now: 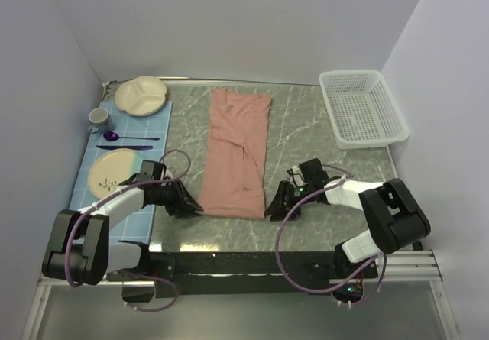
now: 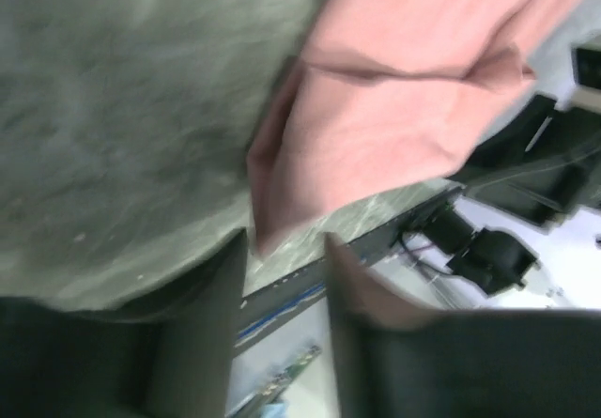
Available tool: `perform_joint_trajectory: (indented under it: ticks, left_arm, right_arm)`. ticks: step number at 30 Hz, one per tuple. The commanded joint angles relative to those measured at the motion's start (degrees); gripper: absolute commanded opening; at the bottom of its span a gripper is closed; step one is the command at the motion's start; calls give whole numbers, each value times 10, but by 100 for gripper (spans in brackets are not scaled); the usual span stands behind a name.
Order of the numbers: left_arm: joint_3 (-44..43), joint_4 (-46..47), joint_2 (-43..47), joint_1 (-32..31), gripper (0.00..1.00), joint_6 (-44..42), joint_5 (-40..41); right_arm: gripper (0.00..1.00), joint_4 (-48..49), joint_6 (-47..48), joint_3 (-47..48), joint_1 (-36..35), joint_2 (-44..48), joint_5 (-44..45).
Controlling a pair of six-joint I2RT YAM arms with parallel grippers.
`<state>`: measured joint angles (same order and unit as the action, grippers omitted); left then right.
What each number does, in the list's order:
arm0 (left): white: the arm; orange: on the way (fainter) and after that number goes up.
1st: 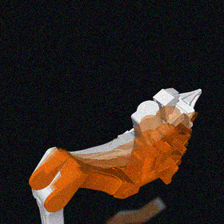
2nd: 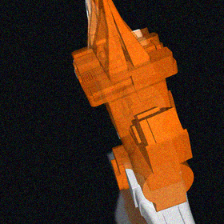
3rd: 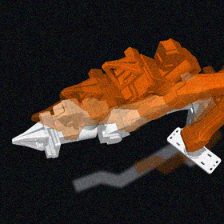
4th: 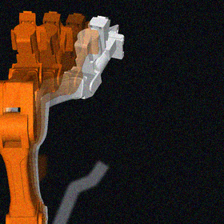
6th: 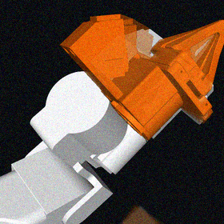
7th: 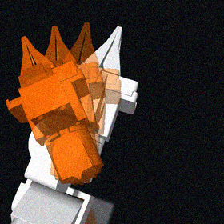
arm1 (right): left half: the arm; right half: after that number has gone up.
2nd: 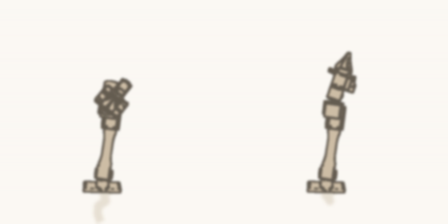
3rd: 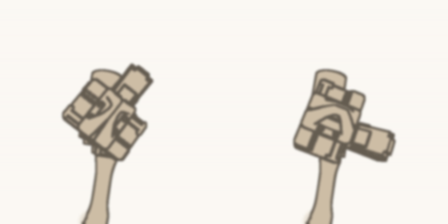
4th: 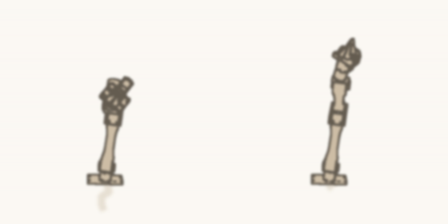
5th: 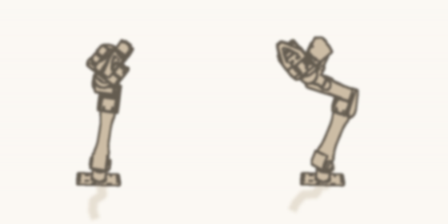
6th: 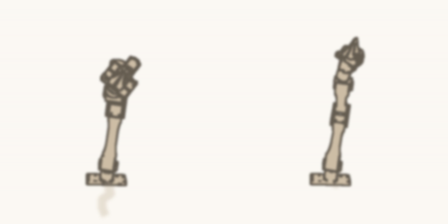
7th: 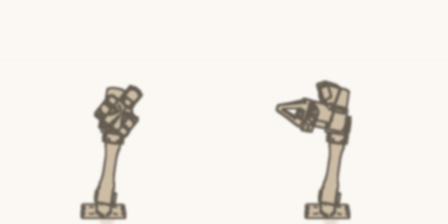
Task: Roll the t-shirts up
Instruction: Roll the T-shirt to the center of the board.
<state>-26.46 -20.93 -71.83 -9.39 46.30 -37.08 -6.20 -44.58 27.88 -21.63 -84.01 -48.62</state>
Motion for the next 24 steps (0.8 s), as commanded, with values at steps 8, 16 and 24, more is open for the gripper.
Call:
perform_joint_trajectory:
  ticks: [8, 16, 24]
  left_arm:
    - [-212, -201, 2, -5, 66, -128, 33]
    - [-295, -190, -15, -6, 75, -284, 92]
    - [-263, -108, 33, 0, 77, -509, 139]
  right_arm:
    - [61, -278, 398, 259, -5, 116, 150]
    - [67, -1, 797, 70, -193, 243, 327]
    - [74, 135, 925, -15, -282, 207, 346]
